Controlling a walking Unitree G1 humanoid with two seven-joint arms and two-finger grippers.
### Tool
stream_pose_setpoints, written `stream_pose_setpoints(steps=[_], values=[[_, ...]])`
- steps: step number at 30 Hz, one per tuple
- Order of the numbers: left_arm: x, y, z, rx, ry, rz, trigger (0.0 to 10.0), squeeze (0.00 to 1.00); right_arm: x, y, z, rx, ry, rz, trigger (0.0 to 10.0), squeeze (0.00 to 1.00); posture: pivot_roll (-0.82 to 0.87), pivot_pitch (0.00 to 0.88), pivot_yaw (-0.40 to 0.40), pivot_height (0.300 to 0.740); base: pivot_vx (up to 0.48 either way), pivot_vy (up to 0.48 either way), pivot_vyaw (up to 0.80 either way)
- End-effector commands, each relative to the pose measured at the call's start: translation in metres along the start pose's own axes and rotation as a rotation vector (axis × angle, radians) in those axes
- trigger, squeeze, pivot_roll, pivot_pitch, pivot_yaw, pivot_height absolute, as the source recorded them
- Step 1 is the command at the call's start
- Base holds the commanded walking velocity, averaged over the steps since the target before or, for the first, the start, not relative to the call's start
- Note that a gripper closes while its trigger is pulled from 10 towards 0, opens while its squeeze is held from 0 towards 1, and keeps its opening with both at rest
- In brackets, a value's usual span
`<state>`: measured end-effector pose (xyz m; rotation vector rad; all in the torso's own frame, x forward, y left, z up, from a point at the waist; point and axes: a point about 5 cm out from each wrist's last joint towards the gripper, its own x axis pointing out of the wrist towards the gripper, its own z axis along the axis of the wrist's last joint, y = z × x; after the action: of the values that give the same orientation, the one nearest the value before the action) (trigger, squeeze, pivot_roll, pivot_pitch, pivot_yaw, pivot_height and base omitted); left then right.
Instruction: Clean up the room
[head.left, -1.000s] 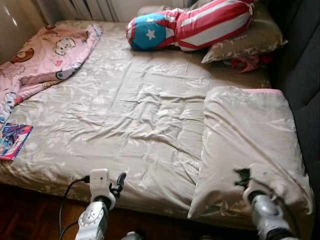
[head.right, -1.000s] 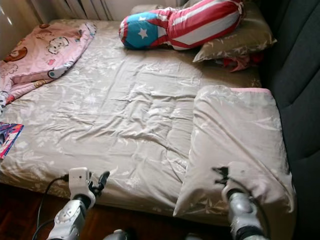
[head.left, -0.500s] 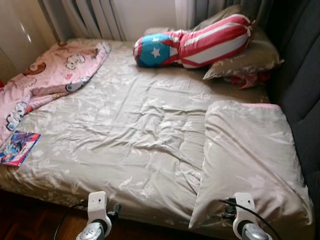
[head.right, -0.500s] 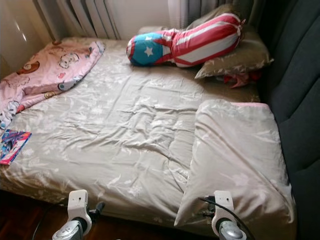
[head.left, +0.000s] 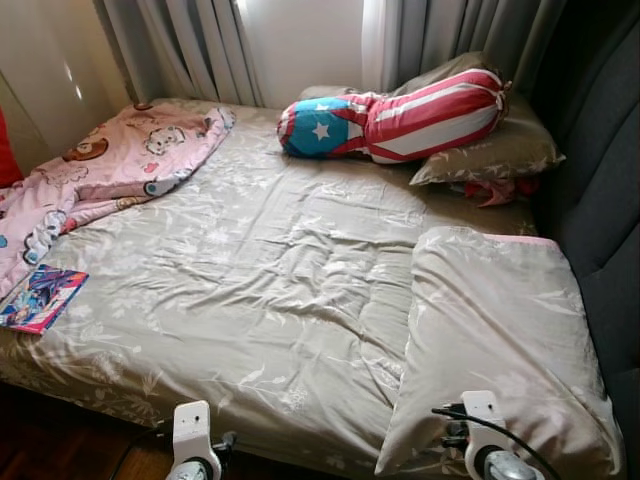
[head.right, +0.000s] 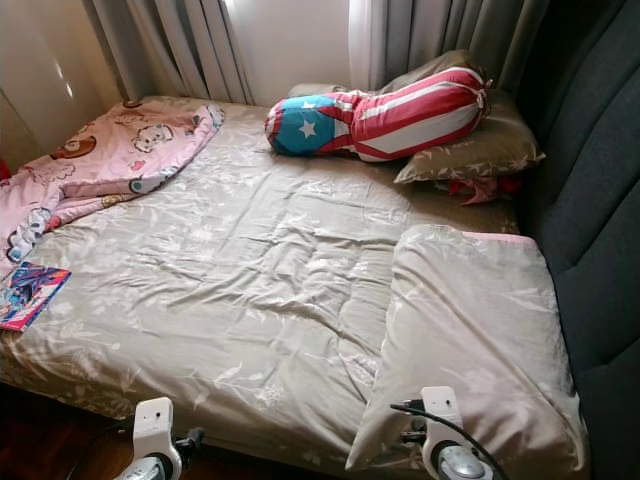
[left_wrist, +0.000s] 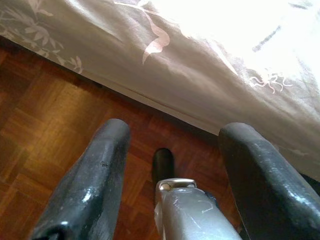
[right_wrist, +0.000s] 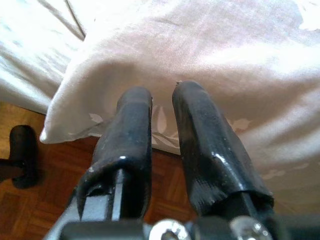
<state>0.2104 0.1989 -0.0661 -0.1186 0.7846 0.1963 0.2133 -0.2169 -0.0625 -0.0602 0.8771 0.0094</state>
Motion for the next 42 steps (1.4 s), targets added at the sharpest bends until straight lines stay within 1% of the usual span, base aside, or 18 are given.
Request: stream_pose_setpoints(steps=[1,2,5,6,11,13,18,22,27,30,34,42], values=[[-0.001,0.004,-0.007,-0.001,0.041,0.032,10.0,0.0,-0.001,-0.004,-0.003,0.013,0.022,-0.003,10.0,0.0,0.0,0.0,-0.015,0.74,0.0,0.0,0.0],[-0.001,0.004,-0.008,-0.002,0.048,0.035,10.0,0.0,-0.001,-0.006,-0.003,0.015,0.024,-0.006,10.0,0.0,0.0,0.0,-0.016,0.74,0.0,0.0,0.0],[-0.002,0.004,-0.013,-0.001,0.072,0.036,10.0,0.0,0.0,-0.003,-0.001,0.031,0.021,-0.013,10.0,0.0,0.0,0.0,-0.013,0.74,0.0,0.0,0.0],[-0.003,0.003,-0.017,-0.005,0.084,0.036,10.0,0.0,0.0,-0.003,-0.002,0.048,0.024,-0.019,10.0,0.0,0.0,0.0,-0.01,0.74,0.0,0.0,0.0],[-0.006,0.004,-0.025,-0.002,0.111,0.037,10.0,0.0,-0.001,-0.003,-0.006,0.061,0.033,-0.024,10.0,0.0,-0.01,0.0,0.002,0.74,0.0,0.0,0.0],[-0.007,0.005,-0.03,-0.011,0.127,0.041,10.0,0.0,0.0,-0.001,-0.005,0.083,0.026,-0.018,10.0,0.0,-0.02,0.0,0.008,0.74,0.0,0.0,0.0],[-0.008,0.006,-0.031,0.0,0.129,0.04,10.0,0.0,0.0,-0.001,-0.004,0.087,0.023,-0.016,10.0,0.0,-0.02,0.0,0.013,0.74,0.0,0.0,0.0],[-0.007,0.002,-0.03,0.006,0.128,0.044,10.0,0.0,-0.001,-0.003,-0.006,0.074,0.037,-0.026,10.0,0.0,-0.02,0.0,0.013,0.74,0.0,0.266,0.0],[-0.007,0.0,-0.031,0.012,0.132,0.038,10.0,0.0,0.0,-0.001,-0.004,0.095,0.02,-0.017,10.0,0.0,-0.02,0.0,0.019,0.74,0.0,0.272,0.0],[-0.007,-0.002,-0.031,0.013,0.135,0.032,10.0,0.0,0.0,-0.001,-0.004,0.089,0.023,-0.019,10.0,0.0,-0.02,0.0,0.019,0.74,0.0,0.311,0.0],[-0.007,-0.001,-0.031,0.007,0.135,0.036,10.0,0.0,-0.001,-0.001,-0.005,0.088,0.025,-0.018,10.0,0.0,-0.01,0.0,0.021,0.74,0.0,0.363,0.0],[-0.007,0.001,-0.03,0.023,0.134,0.034,10.0,0.0,-0.001,0.0,-0.009,0.091,0.031,-0.021,10.0,0.0,-0.01,0.0,0.027,0.74,0.0,0.412,0.0]])
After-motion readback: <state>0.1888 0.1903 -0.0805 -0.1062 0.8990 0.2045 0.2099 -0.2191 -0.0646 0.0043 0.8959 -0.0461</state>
